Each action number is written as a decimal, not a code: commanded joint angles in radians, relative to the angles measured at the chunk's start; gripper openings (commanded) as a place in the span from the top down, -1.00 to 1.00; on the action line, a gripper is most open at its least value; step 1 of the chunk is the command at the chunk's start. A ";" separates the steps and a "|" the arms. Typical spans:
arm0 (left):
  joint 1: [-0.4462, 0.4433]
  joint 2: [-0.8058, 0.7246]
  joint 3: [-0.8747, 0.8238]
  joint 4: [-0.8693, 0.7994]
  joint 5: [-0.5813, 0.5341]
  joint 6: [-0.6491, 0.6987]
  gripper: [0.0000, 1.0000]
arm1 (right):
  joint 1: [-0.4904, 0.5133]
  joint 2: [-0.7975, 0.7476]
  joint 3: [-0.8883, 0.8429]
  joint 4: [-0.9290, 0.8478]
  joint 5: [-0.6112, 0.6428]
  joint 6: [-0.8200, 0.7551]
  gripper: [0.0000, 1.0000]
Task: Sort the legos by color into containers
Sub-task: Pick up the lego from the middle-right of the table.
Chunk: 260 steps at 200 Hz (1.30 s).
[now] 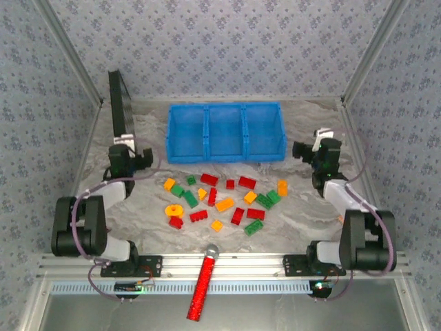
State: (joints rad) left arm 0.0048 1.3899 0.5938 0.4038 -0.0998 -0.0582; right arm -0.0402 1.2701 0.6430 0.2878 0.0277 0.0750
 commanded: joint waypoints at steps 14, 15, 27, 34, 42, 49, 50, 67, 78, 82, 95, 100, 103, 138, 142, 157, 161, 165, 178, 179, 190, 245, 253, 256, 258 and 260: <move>-0.067 -0.181 0.231 -0.456 -0.054 -0.075 -0.98 | 0.040 -0.079 0.182 -0.475 -0.052 0.142 -0.85; -0.069 -0.184 0.238 -0.465 -0.052 -0.076 -0.98 | 0.040 -0.078 0.185 -0.486 -0.055 0.146 -0.85; -0.085 -0.217 0.313 -0.573 -0.023 -0.087 -0.98 | 0.043 -0.070 0.226 -0.582 -0.093 0.192 -0.80; -0.090 -0.234 0.351 -0.627 0.000 -0.094 -0.98 | 0.047 -0.064 0.239 -0.625 -0.118 0.217 -0.77; -0.096 -0.250 0.389 -0.680 0.035 -0.099 -0.98 | 0.053 -0.058 0.246 -0.660 -0.139 0.241 -0.74; -0.098 -0.269 0.418 -0.722 0.053 -0.101 -0.98 | 0.059 -0.053 0.248 -0.685 -0.152 0.259 -0.72; -0.099 -0.272 0.422 -0.728 0.056 -0.101 -0.98 | 0.060 -0.052 0.248 -0.687 -0.155 0.261 -0.72; -0.107 -0.308 0.471 -0.806 0.083 -0.101 -0.98 | 0.088 -0.041 0.235 -0.719 -0.169 0.283 -0.68; -0.107 -0.331 0.494 -0.846 0.103 -0.099 -0.98 | 0.119 -0.026 0.229 -0.739 -0.162 0.285 -0.67; -0.107 -0.336 0.500 -0.858 0.110 -0.097 -0.98 | 0.128 -0.018 0.227 -0.745 -0.155 0.287 -0.67; -0.107 -0.356 0.512 -0.896 0.132 -0.090 -0.98 | 0.158 0.013 0.221 -0.760 -0.145 0.287 -0.64; -0.108 -0.363 0.511 -0.904 0.140 -0.089 -0.98 | 0.167 0.024 0.218 -0.762 -0.143 0.287 -0.63; -0.109 -0.367 0.509 -0.906 0.144 -0.089 -0.98 | 0.173 0.031 0.215 -0.762 -0.140 0.288 -0.63; -0.115 -0.391 0.466 -0.910 0.180 -0.094 -0.98 | 0.223 0.117 0.206 -0.767 -0.096 0.306 -0.52; -0.117 -0.391 0.464 -0.911 0.180 -0.094 -0.98 | 0.227 0.123 0.207 -0.767 -0.092 0.307 -0.51; -0.123 -0.393 0.463 -0.913 0.187 -0.094 -0.98 | 0.246 0.153 0.209 -0.774 -0.069 0.314 -0.45; -0.126 -0.393 0.464 -0.914 0.189 -0.093 -0.98 | 0.250 0.161 0.209 -0.777 -0.063 0.316 -0.43; -0.129 -0.393 0.465 -0.915 0.190 -0.091 -0.98 | 0.254 0.167 0.210 -0.778 -0.059 0.318 -0.42; -0.135 -0.394 0.469 -0.919 0.192 -0.088 -0.98 | 0.266 0.191 0.211 -0.781 -0.043 0.326 -0.37; -0.136 -0.394 0.469 -0.920 0.192 -0.088 -0.98 | 0.267 0.192 0.211 -0.780 -0.041 0.326 -0.37; -0.140 -0.394 0.472 -0.924 0.192 -0.085 -0.98 | 0.275 0.210 0.213 -0.781 -0.031 0.334 -0.32; -0.147 -0.395 0.460 -0.922 0.193 -0.082 -0.98 | 0.317 0.270 0.228 -0.803 0.051 0.355 -0.18; -0.148 -0.394 0.455 -0.917 0.195 -0.084 -0.98 | 0.322 0.278 0.229 -0.807 0.062 0.356 -0.15; -0.149 -0.394 0.455 -0.918 0.195 -0.085 -0.98 | 0.322 0.282 0.230 -0.809 0.065 0.357 -0.15; -0.149 -0.394 0.454 -0.917 0.195 -0.086 -0.98 | 0.323 0.284 0.231 -0.809 0.067 0.358 -0.15; -0.148 -0.394 0.454 -0.916 0.195 -0.086 -0.98 | 0.325 0.285 0.231 -0.811 0.067 0.358 -0.14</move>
State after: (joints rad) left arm -0.1360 1.0149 1.0622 -0.5056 0.0788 -0.1432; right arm 0.2707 1.5269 0.8555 -0.4755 0.0330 0.4088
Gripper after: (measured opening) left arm 0.990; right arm 0.584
